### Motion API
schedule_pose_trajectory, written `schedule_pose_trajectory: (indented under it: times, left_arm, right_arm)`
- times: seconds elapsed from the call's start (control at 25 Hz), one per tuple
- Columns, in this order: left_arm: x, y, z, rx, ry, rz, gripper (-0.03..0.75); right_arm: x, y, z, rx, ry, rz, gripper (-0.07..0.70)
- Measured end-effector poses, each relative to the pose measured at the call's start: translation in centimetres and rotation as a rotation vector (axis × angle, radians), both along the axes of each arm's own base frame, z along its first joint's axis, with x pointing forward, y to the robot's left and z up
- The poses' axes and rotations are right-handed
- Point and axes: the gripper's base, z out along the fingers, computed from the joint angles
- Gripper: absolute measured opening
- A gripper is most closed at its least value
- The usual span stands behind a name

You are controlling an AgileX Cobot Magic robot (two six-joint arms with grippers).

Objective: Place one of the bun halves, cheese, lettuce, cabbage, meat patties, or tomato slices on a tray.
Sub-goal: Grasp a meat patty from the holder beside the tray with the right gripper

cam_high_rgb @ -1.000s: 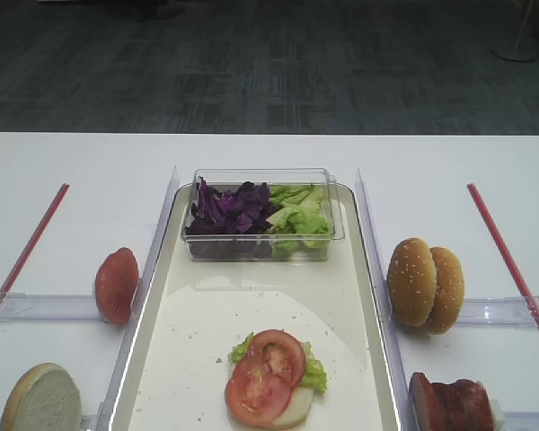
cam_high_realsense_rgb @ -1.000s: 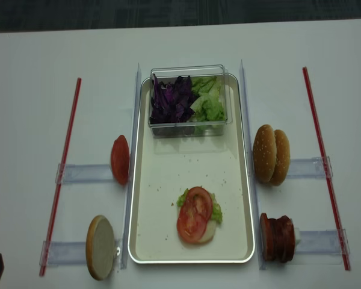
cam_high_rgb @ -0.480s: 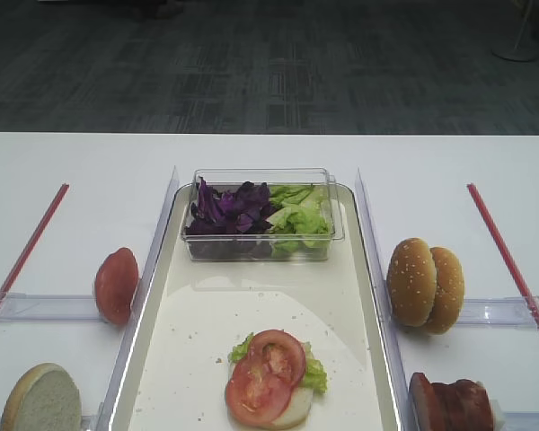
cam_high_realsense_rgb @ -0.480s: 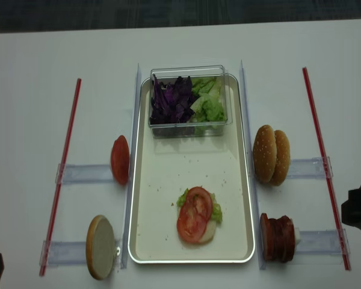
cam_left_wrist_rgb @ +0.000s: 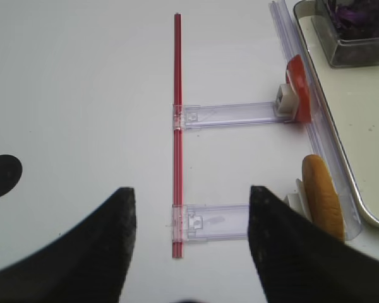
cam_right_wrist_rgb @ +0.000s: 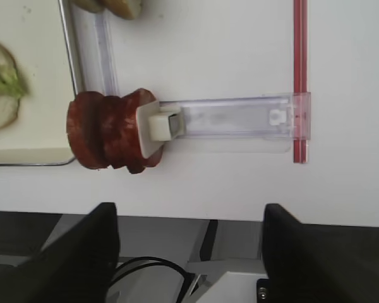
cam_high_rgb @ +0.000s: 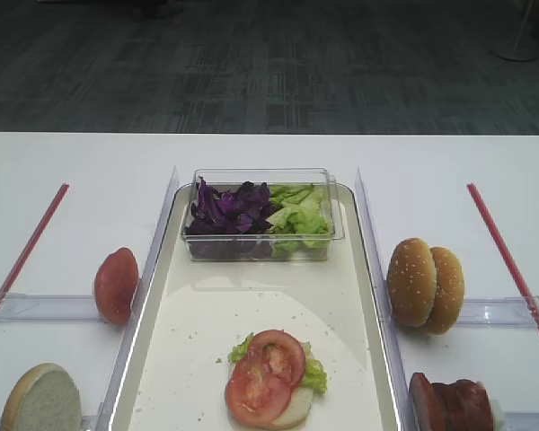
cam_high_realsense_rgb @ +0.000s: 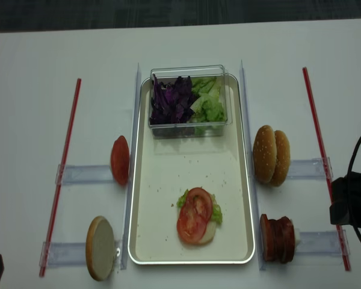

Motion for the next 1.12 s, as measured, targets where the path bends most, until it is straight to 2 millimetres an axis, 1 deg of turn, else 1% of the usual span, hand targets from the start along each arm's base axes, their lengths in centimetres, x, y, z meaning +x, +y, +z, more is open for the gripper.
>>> schedule_pose_trajectory:
  times: [0.32,0.6,0.64,0.68,0.84,1.12]
  left_arm:
    - [0.0,0.0,0.0,0.000,0.000,0.000,0.366]
    - [0.0,0.0,0.0,0.000,0.000,0.000,0.366]
    - [0.0,0.0,0.0,0.000,0.000,0.000,0.366]
    - [0.0,0.0,0.0,0.000,0.000,0.000,0.366]
    - [0.0,0.0,0.0,0.000,0.000,0.000,0.366]
    - [0.0,0.0,0.0,0.000,0.000,0.000,0.366]
  right_arm:
    - [0.9,2.5,-0.9,-0.001,0.064,0.111,0.510]
    - [2.2,5.6,-2.2,0.035,0.059,0.144,0.510]
    - [2.4,6.4,-2.6,0.047,0.056,0.158,0.510]
    - [2.4,6.4,-2.6,0.047,0.056,0.158,0.510]
    - [2.7,7.9,-3.5,0.054,0.069,0.191,0.510]
    - [3.0,9.8,-4.9,0.044,0.093,0.238,0.510]
